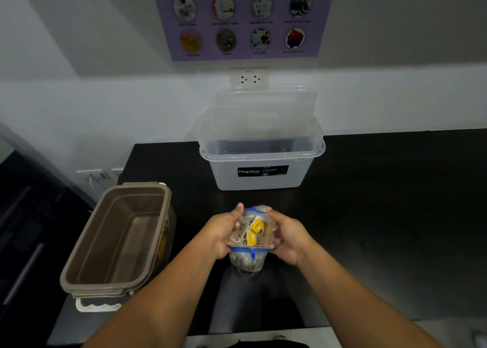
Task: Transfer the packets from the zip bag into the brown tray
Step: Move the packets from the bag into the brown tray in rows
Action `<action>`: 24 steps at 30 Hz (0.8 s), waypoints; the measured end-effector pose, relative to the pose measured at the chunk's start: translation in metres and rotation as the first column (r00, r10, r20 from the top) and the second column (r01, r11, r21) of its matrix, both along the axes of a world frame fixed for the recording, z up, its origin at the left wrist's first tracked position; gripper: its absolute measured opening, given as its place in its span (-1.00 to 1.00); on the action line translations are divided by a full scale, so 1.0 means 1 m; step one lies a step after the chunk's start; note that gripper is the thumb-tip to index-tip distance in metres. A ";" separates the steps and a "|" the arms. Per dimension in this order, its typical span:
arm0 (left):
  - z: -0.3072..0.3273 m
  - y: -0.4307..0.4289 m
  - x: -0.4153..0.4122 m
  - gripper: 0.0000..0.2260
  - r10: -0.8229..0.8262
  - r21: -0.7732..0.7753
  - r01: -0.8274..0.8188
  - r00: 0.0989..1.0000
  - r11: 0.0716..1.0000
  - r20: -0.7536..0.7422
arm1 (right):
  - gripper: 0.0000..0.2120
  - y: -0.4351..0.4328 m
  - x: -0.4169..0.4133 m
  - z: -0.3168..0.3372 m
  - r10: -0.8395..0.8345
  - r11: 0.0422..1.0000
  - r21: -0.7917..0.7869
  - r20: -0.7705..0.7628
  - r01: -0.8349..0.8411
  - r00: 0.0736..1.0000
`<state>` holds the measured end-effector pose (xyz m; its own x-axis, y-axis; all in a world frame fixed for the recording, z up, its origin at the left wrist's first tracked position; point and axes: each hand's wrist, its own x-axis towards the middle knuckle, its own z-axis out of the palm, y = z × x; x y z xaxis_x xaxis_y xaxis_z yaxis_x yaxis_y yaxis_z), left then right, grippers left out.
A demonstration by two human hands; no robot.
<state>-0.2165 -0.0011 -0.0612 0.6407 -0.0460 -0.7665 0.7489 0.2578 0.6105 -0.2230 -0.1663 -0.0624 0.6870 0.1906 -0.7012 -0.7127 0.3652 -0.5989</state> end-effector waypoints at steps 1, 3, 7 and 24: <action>-0.002 0.000 0.000 -0.64 0.015 -0.013 -0.016 1.000 1.000 -0.014 | -0.66 0.001 0.003 -0.001 -0.019 0.999 -0.033 0.003 0.020 1.000; -0.009 0.002 0.002 -0.67 0.041 -0.035 -0.042 0.999 0.999 -0.028 | -0.68 0.005 0.010 -0.001 -0.061 0.991 -0.117 -0.002 0.061 0.998; -0.012 0.007 0.005 -0.66 0.002 -0.071 -0.004 1.000 0.997 -0.023 | -0.68 0.008 0.020 -0.005 -0.141 0.981 -0.146 -0.098 0.126 0.985; -0.022 0.022 -0.004 -0.76 0.174 -0.211 -0.153 0.982 0.965 0.080 | -0.85 0.000 0.007 -0.020 0.066 0.997 -0.030 0.045 -0.064 0.997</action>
<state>-0.2202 0.0211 -0.0832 0.7231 -0.0823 -0.6858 0.6260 0.4976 0.6004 -0.2156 -0.1658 -0.0826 0.7057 0.2161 -0.6747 -0.7055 0.3011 -0.6415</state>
